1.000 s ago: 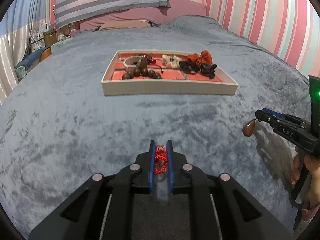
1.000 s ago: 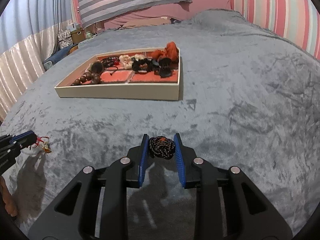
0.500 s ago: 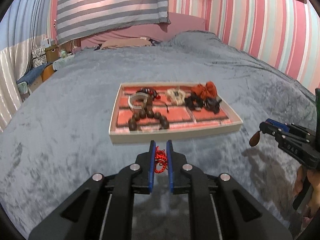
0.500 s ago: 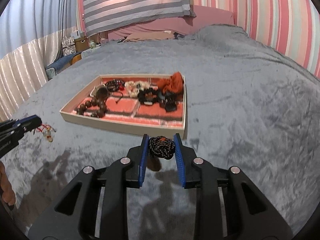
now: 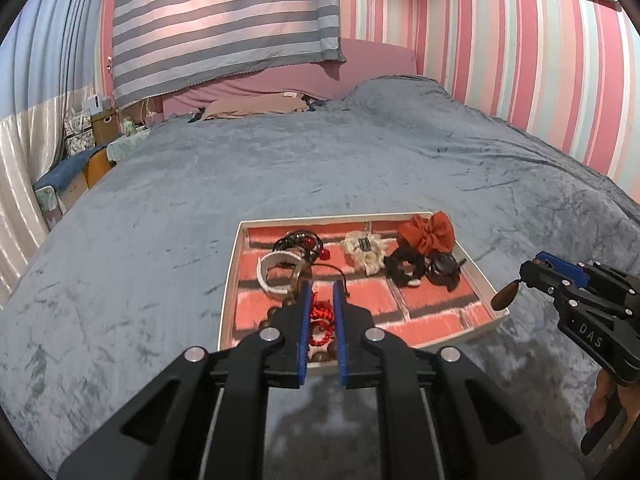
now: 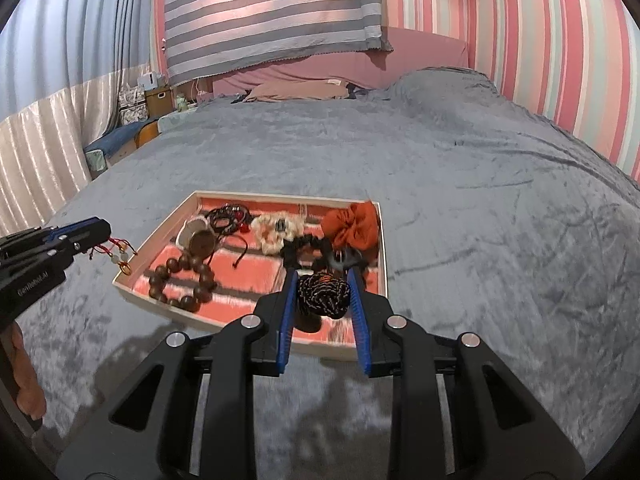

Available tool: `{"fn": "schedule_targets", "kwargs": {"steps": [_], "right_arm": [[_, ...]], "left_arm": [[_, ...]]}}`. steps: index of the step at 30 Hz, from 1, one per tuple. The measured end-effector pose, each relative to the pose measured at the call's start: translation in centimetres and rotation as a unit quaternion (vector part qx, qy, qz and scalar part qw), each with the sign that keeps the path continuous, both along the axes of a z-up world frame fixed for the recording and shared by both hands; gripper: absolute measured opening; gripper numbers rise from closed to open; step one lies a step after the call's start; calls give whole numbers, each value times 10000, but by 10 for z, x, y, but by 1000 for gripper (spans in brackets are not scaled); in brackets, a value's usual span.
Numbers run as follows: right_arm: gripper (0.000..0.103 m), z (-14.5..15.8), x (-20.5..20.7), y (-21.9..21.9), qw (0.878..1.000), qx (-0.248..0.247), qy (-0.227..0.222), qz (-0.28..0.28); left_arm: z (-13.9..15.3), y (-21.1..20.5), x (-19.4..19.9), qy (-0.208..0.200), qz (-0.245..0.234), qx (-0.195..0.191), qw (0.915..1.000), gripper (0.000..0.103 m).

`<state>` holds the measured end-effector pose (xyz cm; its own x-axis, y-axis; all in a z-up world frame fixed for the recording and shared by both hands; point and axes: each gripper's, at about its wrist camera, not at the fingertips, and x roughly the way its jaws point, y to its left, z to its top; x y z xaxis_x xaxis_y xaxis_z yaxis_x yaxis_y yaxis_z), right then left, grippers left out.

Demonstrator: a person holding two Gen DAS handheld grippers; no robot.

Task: Organize jewelry
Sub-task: 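Carry red charm and black beaded bracelet into the tray and open both tools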

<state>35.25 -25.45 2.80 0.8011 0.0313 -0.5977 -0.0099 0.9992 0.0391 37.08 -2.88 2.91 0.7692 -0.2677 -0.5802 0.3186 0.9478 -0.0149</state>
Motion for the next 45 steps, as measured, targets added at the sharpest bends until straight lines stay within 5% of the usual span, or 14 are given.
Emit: {"fn": "schedule_targets", "kwargs": {"steps": [17, 45], "right_arm": [[26, -39, 64, 1, 9992, -49, 349, -191], [26, -97, 114, -4, 9949, -351, 811, -495]], "left_arm": [[-55, -8, 68, 364, 194, 184, 9990, 11], [-101, -9, 116, 762, 649, 483, 9938, 14]]}}
